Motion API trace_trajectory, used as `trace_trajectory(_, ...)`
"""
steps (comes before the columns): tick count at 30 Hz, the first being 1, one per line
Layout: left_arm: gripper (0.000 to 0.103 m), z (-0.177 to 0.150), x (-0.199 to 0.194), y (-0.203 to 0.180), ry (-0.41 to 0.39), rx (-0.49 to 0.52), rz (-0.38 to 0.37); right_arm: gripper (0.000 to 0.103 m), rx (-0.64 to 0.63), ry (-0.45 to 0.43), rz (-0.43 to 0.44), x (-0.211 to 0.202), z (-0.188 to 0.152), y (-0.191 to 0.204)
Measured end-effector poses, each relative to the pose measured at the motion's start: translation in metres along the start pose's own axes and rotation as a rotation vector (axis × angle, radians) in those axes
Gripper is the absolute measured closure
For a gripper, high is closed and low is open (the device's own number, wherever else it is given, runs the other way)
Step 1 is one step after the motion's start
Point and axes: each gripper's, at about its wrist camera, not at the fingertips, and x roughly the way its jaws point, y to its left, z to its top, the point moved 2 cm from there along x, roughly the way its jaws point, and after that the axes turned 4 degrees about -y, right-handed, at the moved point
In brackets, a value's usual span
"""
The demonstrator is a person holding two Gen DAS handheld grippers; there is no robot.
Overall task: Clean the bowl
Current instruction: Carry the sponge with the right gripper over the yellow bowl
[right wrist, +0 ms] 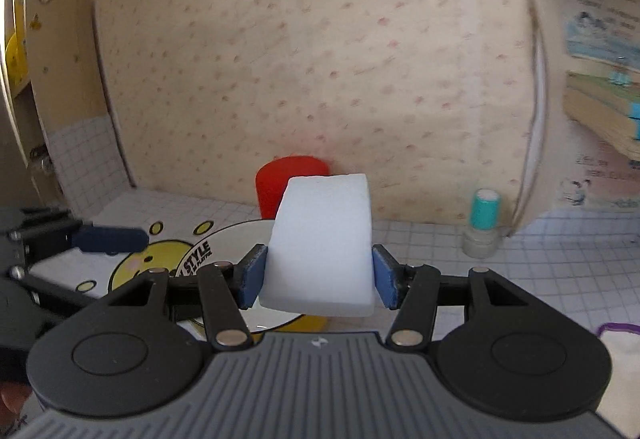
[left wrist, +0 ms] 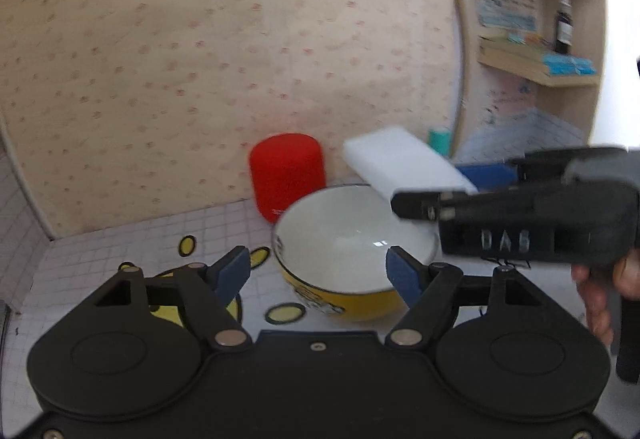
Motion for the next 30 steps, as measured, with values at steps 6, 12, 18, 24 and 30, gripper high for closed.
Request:
trace_trajectory(6, 0.027, -0.004, 0.021, 0.002, 0.045, 0.015, 0.022, 0.045, -0.026, 0.003, 0.028, 0.008, 0.000, -0.001)
trace_trajectory(12, 0.027, -0.006, 0.034, -0.001, 0.066, 0.017, -0.010, 0.045, -0.053, 0.005, 0.057, 0.017, 0.001, -0.001)
trace_trajectory(18, 0.023, -0.004, 0.047, -0.005, 0.091, 0.027, -0.080, 0.045, -0.079, 0.008, 0.085, 0.025, 0.001, -0.002)
trace_trajectory(24, 0.020, -0.002, 0.051, -0.010, 0.094, 0.032, -0.089, 0.045, -0.074, 0.007, 0.099, 0.028, 0.000, -0.007)
trace_trajectory(30, 0.016, -0.003, 0.053, -0.010, 0.062, 0.014, -0.089, 0.045, -0.065, 0.002, 0.095, 0.030, -0.001, -0.008)
